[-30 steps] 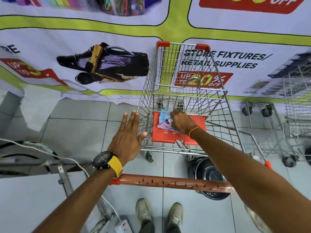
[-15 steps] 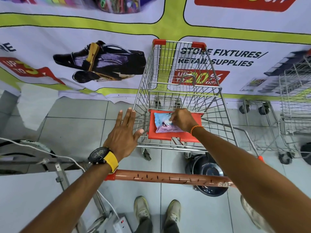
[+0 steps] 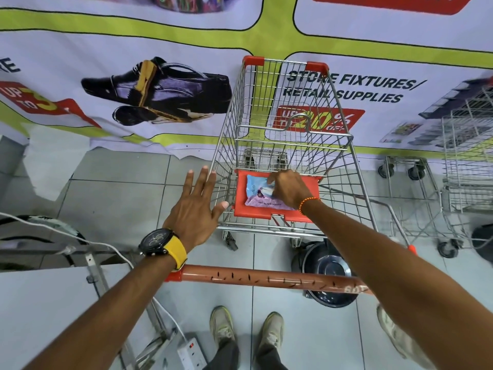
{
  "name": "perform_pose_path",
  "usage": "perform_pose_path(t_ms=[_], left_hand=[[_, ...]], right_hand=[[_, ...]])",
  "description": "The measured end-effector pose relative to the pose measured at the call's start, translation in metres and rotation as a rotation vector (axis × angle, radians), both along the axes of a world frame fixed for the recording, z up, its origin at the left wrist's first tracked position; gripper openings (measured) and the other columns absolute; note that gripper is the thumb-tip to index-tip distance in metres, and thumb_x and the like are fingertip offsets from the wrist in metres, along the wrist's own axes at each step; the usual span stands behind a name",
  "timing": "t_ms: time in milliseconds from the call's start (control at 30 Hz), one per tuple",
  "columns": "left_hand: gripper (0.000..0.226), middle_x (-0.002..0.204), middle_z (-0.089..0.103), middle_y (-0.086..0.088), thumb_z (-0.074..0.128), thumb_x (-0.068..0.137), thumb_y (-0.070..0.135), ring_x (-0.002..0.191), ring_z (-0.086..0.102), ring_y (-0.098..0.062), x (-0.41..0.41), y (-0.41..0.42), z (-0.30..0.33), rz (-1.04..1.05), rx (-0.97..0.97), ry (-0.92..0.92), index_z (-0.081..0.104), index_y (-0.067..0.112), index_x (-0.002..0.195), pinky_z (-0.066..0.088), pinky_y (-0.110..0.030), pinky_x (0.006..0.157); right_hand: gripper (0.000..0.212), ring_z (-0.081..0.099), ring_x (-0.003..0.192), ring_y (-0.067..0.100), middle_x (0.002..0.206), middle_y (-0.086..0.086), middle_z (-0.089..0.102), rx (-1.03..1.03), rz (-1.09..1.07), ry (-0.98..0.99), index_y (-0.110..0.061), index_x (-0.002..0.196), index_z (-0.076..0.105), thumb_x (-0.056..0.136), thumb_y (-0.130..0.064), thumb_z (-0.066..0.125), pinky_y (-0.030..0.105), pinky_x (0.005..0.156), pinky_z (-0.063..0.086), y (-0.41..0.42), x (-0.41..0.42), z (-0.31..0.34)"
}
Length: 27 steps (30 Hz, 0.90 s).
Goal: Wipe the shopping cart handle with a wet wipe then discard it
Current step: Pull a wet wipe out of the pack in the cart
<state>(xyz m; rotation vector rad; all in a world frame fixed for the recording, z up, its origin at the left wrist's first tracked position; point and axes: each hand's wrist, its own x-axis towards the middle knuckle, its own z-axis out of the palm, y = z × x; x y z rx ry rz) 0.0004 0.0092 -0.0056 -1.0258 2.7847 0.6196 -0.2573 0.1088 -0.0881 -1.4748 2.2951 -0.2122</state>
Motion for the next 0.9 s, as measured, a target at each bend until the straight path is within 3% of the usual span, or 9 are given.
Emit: perform_pose_path(t_ms=[100,367,467,567,633,733,833,900], left_hand=[[0.075,0.164,-0.004,-0.004,0.029,0.094,0.057,0.148,-0.013,-0.030,0.000,0.000,-0.001,-0.006,-0.006,0.001,0.001,0.020,0.153,0.013,-0.044,0.119],[0.075,0.164,-0.004,-0.004,0.032,0.094,0.055,0.148,-0.013,-0.031,0.000,-0.001,-0.003,-0.004,-0.014,0.004,0.002,0.020,0.153,0.009,-0.042,0.118],[0.075,0.164,-0.004,-0.005,0.032,0.095,0.055,0.148,-0.013,-0.031,0.000,-0.001,-0.003,-0.009,-0.020,0.001,0.001,0.019,0.153,0.006,-0.041,0.118],[0.076,0.164,-0.004,-0.004,0.032,0.095,0.055,0.148,-0.013,-0.032,0.001,-0.001,-0.004,-0.010,-0.026,0.002,0.000,0.019,0.153,0.007,-0.043,0.119],[0.076,0.164,-0.005,-0.004,0.032,0.095,0.055,0.148,-0.013,-0.032,0.001,0.000,-0.004,-0.009,-0.027,0.000,0.000,0.019,0.154,0.007,-0.041,0.118],[0.076,0.164,-0.005,-0.004,0.032,0.095,0.056,0.148,-0.014,-0.032,0.000,0.000,-0.003,-0.007,-0.022,-0.005,-0.001,0.019,0.153,0.008,-0.042,0.118],[0.076,0.163,-0.006,-0.004,0.032,0.095,0.056,0.148,-0.014,-0.032,0.000,0.000,-0.003,-0.009,-0.025,-0.012,-0.002,0.020,0.153,0.008,-0.044,0.119],[0.076,0.163,-0.006,-0.005,0.032,0.095,0.056,0.148,-0.014,-0.033,0.001,0.000,-0.004,-0.011,-0.024,-0.017,-0.001,0.019,0.153,0.008,-0.046,0.120]], right_hand=[[0.017,0.071,0.085,0.032,0.094,0.015,0.076,0.012,0.011,0.045,-0.007,0.097,0.075,0.082,-0.016,0.078,0.034,0.073,0.057,0.001,0.002,0.002],[0.021,0.067,0.081,0.034,0.088,0.014,0.072,0.059,0.014,0.082,-0.009,0.086,0.069,0.082,-0.027,0.078,0.036,0.066,0.053,0.002,-0.001,0.000],[0.020,0.066,0.083,0.035,0.094,0.016,0.072,0.059,0.041,0.091,-0.009,0.095,0.070,0.087,-0.026,0.073,0.033,0.066,0.048,0.004,-0.003,-0.005],[0.022,0.068,0.091,0.036,0.105,0.017,0.074,0.049,0.073,0.086,-0.012,0.109,0.074,0.091,-0.023,0.068,0.041,0.076,0.057,0.005,-0.004,-0.007],[0.024,0.067,0.091,0.036,0.104,0.018,0.072,0.060,0.105,0.084,-0.006,0.112,0.072,0.092,-0.019,0.066,0.042,0.075,0.056,0.006,-0.003,-0.007],[0.017,0.066,0.088,0.035,0.099,0.020,0.069,0.054,0.091,0.044,0.000,0.102,0.070,0.092,-0.013,0.064,0.042,0.074,0.057,0.005,-0.001,-0.006],[0.007,0.069,0.079,0.031,0.087,0.015,0.072,0.052,0.009,0.016,-0.004,0.085,0.073,0.082,-0.011,0.075,0.034,0.067,0.054,0.004,-0.003,-0.002],[0.014,0.067,0.071,0.030,0.079,0.014,0.070,0.057,-0.026,0.021,-0.003,0.076,0.069,0.077,-0.013,0.080,0.031,0.061,0.047,0.004,-0.004,0.001]])
